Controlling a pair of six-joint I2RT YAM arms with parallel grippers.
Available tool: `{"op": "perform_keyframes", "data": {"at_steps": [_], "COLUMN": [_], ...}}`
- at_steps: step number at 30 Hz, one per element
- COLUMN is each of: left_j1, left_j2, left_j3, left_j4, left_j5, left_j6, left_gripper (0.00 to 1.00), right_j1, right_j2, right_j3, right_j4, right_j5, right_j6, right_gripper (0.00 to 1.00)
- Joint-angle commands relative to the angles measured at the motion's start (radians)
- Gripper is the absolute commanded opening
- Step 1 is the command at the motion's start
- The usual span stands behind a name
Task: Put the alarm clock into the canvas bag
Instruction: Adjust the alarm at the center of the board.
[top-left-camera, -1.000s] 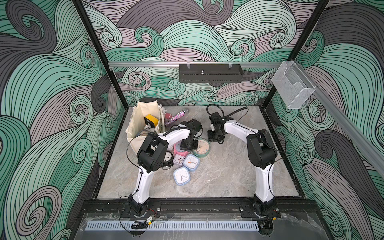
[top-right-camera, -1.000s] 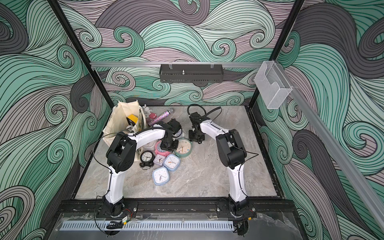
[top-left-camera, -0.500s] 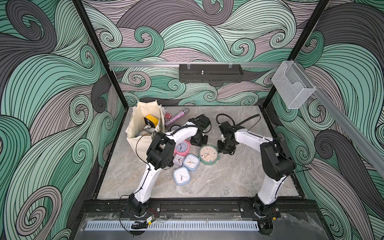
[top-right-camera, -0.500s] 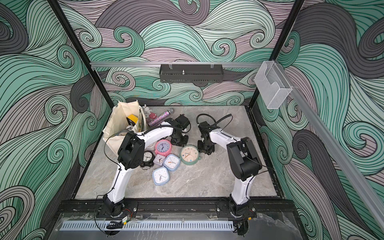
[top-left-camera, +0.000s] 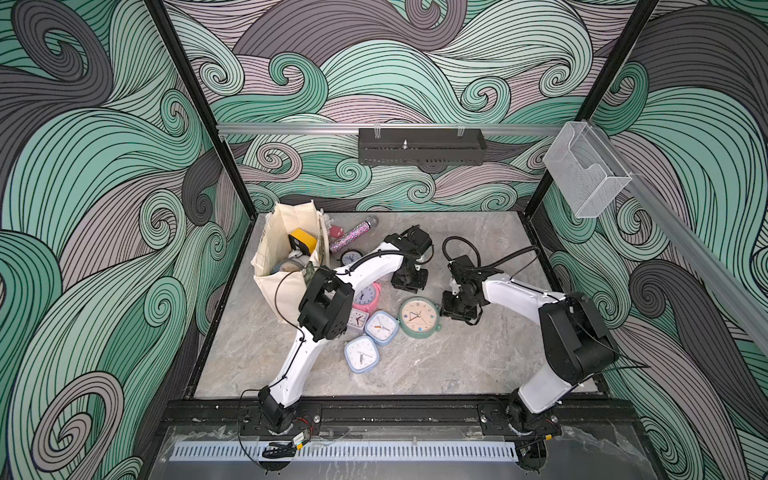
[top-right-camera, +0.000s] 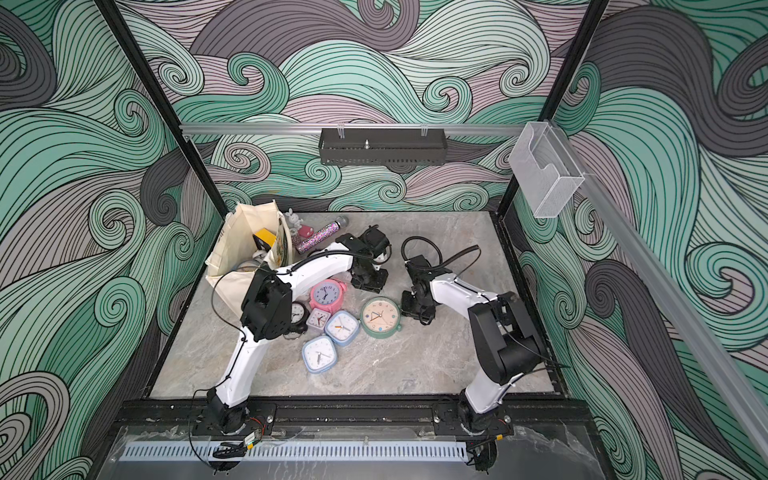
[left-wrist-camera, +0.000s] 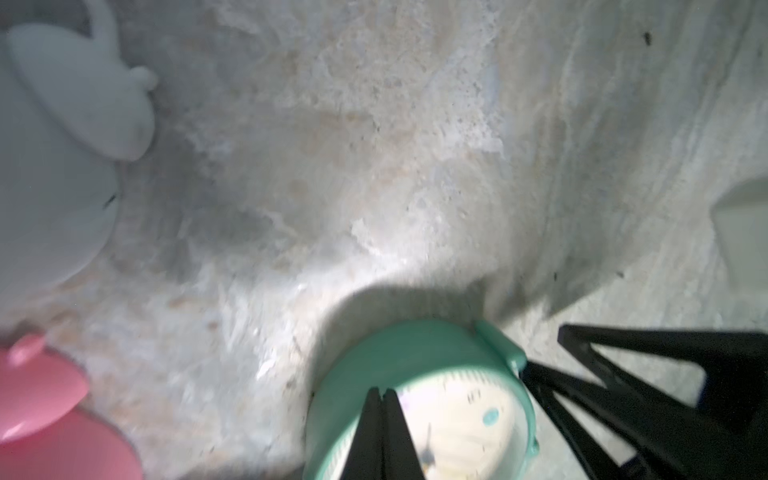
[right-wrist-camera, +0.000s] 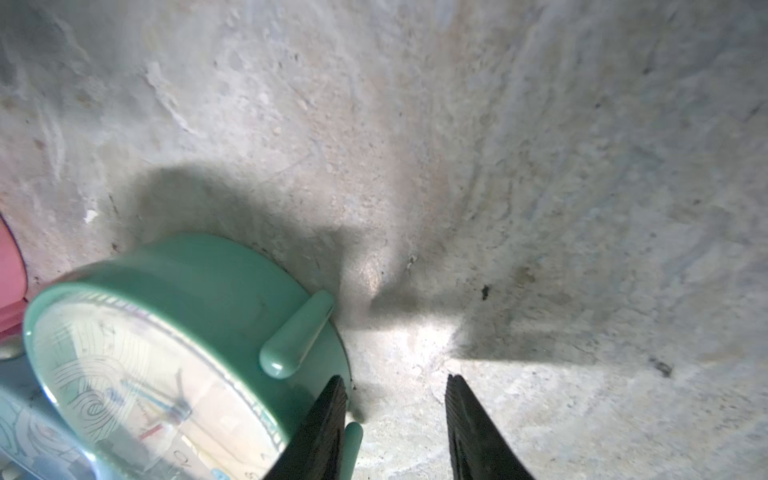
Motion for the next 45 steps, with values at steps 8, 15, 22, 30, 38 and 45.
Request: {"op": "perform_keyframes", "data": {"at_steps": [8,15,22,30,38,45], "left_j1": [-0.082,-0.145,-0.152,-0.153,-0.143,-0.098], "left_j2": [-0.422,-0.385,-0.305,-0.253,-0.201,-0.125], "left_j3": [-0.522,-0.618,-0.624,-0.615,-0.522,-0.411], "left_j4": [0.083,0.169,0.274,0.311,0.231,0.198], "left_j5": [0.09,0.096,0.074,0.013,-0.1,-0.109], "left_j6": [-0.002,-0.042,-0.099,-0.153,-0.154,-0.13], "left_gripper": [0.0,0.0,0.0,0.0,0.0,0.0], "right_j1": [-0.036,-0.037,-0.036,-0.037,-0.04,-0.045], "right_j2": [0.024,0.145,0.199,0.218,0.205,0.152], "right_j3": [0.128,0.259,0.283,0.269,0.226,0.17], "right_j4": [-0.032,-0.076,-0.087,-0.092,-0.1,-0.099], "right_j5": [0.031,0.045,0.066,0.045,0.064,0.088], "right_j6": [-0.046,-0.07,-0.079,-0.093,-0.102,-0.099], "right_gripper": [0.48,0.54,0.54,0.53,0.52,0.51]}}
